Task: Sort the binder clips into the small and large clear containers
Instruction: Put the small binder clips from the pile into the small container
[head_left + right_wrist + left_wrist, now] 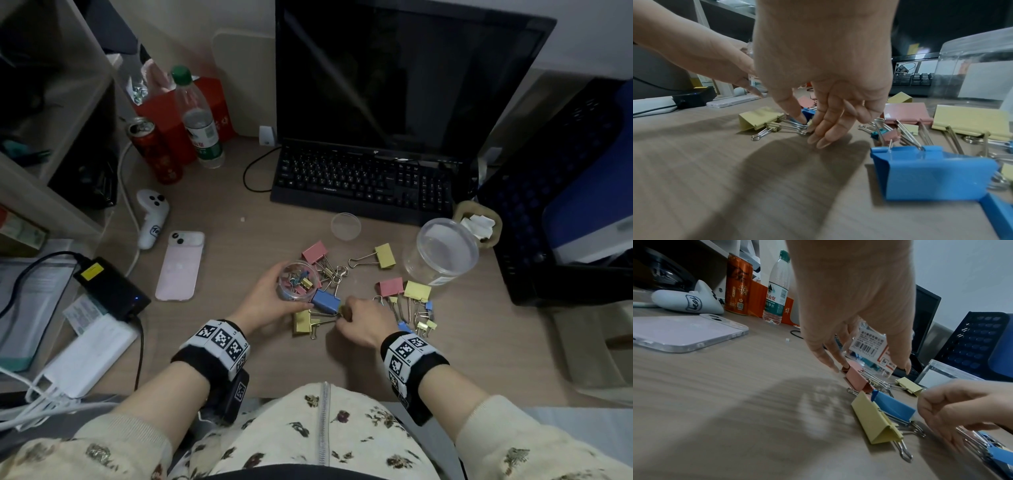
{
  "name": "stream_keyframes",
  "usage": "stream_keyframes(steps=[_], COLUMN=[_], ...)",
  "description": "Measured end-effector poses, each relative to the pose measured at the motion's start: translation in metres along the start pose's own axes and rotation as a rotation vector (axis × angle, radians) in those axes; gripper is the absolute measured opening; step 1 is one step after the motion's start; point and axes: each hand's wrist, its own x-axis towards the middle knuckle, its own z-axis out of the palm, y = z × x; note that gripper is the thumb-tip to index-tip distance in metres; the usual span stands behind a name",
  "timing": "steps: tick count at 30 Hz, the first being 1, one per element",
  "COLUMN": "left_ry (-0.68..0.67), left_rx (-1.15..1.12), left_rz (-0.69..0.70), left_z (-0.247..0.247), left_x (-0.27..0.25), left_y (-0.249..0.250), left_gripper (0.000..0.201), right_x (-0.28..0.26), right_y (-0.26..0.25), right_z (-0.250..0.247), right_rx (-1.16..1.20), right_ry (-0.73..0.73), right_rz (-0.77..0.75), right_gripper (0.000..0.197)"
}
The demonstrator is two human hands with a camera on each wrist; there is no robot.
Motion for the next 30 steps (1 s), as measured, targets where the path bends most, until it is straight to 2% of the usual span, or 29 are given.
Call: stream_keyframes(steps=[4,9,14,18,26,30], left_ry=[-0.002,0.01,0.015,0.024,0.018,-0.021], left_rx=[0.002,0.006,0.007,0.019,-0.009,0.009], left_rz=[0.003,-0.002,-0.016,-0.02,-0.012,0.006], left_z=[-0.002,-0.004,-0.008,-0.01,-0.006,0.003], left_x=[-0.002,-0.007,-0.012,-0.014,-0.01,-0.003], left_y=[-0.001,0.001,0.0,-0.001,0.003,0.011], left_gripper=[0.087,0.085,0.096,0.094,0.091,0.088], right_x=[0.001,0.006,0.011,0.012,0.012,0.009], right_y=[0.002,-0.002,-0.009,-0.008,0.011,0.025], right_z=[-0.004,-0.002,0.002,0.002,-0.013,-0.028], right_rx=[0.08,0.138,0.141,0.098,0.056,0.06], right_ry=[0.086,0.029,-0.003,-0.042,0.034,0.006], right_rz=[0.026,-0.024,-0.008,-0.018,0.002,0.013], right_gripper=[0.036,0.041,0.032,0.025,0.026,0.027])
